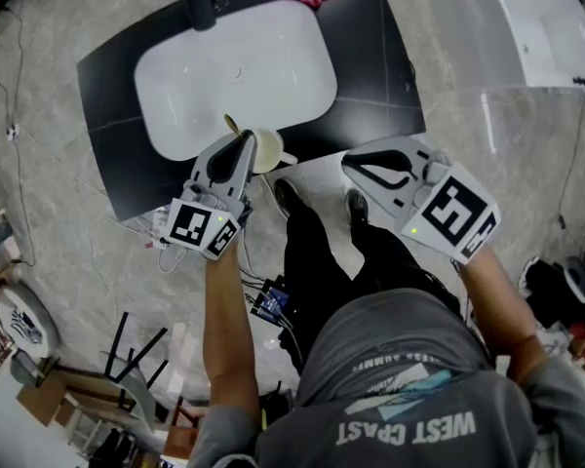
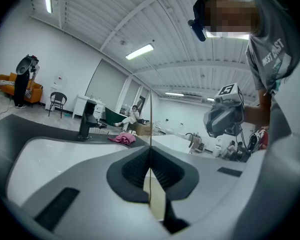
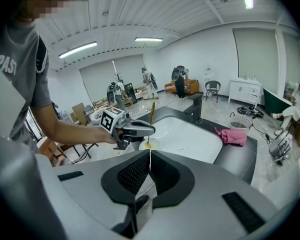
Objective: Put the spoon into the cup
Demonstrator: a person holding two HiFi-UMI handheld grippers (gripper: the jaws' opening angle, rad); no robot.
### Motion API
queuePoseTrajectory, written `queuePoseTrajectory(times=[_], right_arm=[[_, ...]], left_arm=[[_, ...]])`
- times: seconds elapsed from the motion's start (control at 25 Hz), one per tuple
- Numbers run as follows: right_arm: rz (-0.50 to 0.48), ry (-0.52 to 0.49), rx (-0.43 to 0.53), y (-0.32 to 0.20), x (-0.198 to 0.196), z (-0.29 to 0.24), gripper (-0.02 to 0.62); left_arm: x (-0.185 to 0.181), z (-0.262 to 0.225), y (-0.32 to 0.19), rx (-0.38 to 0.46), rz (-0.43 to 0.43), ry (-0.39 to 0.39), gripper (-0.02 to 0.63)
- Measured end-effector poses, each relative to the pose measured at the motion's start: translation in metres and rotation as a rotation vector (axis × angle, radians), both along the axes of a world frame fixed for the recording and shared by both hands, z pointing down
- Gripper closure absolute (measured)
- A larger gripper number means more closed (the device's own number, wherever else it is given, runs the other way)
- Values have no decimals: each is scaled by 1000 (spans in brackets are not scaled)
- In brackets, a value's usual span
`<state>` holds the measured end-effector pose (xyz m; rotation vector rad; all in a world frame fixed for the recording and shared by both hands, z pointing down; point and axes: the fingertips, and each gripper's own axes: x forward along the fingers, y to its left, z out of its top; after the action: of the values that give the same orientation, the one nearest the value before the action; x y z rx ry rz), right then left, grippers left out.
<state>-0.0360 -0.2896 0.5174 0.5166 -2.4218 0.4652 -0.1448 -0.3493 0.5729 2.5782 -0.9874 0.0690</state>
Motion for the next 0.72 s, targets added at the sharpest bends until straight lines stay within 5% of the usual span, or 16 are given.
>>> queuePoseTrajectory(times=[0.72], right_arm=[[-1,2,-24,11,-2,7,563]], left_arm=[[2,4,8,-10,17,8,603]])
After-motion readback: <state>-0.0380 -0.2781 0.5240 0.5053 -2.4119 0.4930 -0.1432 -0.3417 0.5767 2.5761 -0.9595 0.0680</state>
